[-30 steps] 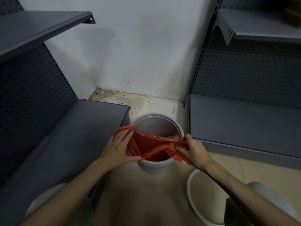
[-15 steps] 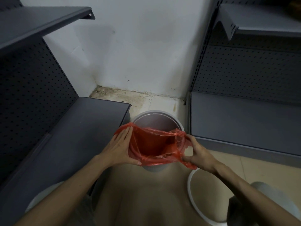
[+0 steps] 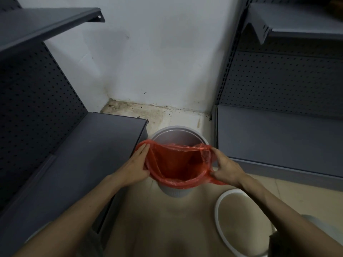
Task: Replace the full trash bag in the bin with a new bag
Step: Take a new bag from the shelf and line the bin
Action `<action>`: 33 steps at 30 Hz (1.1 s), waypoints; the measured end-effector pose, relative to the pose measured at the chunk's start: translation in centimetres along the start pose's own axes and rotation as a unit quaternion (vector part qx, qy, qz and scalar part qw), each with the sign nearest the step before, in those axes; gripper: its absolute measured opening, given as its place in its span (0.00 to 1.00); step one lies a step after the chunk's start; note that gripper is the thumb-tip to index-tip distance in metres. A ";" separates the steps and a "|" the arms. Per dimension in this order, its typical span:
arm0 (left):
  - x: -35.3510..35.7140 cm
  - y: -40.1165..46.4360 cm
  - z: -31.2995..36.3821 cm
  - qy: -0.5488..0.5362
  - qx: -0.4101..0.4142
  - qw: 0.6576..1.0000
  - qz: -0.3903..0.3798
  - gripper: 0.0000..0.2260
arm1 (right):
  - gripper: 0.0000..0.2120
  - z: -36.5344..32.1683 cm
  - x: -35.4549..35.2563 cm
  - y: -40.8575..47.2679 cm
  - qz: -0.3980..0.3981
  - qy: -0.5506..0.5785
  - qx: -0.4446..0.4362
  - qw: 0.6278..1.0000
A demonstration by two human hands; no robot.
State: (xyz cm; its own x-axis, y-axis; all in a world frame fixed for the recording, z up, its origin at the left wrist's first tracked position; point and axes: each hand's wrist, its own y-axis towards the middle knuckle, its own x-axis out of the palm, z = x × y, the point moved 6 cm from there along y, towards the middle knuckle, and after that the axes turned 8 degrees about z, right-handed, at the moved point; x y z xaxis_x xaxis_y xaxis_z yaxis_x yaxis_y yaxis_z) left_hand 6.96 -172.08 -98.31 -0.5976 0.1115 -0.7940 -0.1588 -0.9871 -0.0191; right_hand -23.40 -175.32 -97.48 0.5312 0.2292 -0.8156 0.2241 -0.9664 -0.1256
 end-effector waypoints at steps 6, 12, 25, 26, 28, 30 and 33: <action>-1.6 2.7 1.2 0.025 -0.037 0.992 0.122 0.19 | 0.18 -0.2 -1.1 2.8 0.062 -0.003 0.029 0.998; -1.6 5.2 1.5 0.106 -0.089 0.982 0.126 0.14 | 0.21 -1.4 -0.6 5.1 0.071 -0.075 0.014 0.995; -1.7 5.0 -0.9 0.127 -0.074 0.964 0.224 0.10 | 0.21 -0.5 -0.6 5.3 0.152 -0.072 0.011 0.986; -1.7 4.8 -1.0 0.120 -0.068 0.963 0.232 0.10 | 0.21 -0.4 -0.4 5.2 0.146 -0.066 0.006 0.987; -1.9 4.7 -1.2 0.111 -0.057 0.962 0.241 0.10 | 0.20 -0.4 -0.2 5.3 0.135 -0.042 -0.003 0.990; -2.0 4.7 -1.3 0.094 -0.045 0.963 0.250 0.09 | 0.13 -0.4 0.0 5.4 0.140 0.043 0.004 0.989; -1.9 5.0 -1.5 0.021 -0.053 0.961 0.270 0.07 | 0.06 -0.3 0.2 5.6 0.166 0.180 0.031 0.969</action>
State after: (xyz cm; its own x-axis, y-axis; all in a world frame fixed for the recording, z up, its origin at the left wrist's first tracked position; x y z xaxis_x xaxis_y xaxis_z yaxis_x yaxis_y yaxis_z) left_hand 8.44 -177.40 -97.79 -0.5377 -0.4223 -0.7298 0.2473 -0.9064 0.3423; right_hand -21.81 -180.68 -98.21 0.8188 -0.0803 -0.5685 -0.0513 -0.9964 0.0669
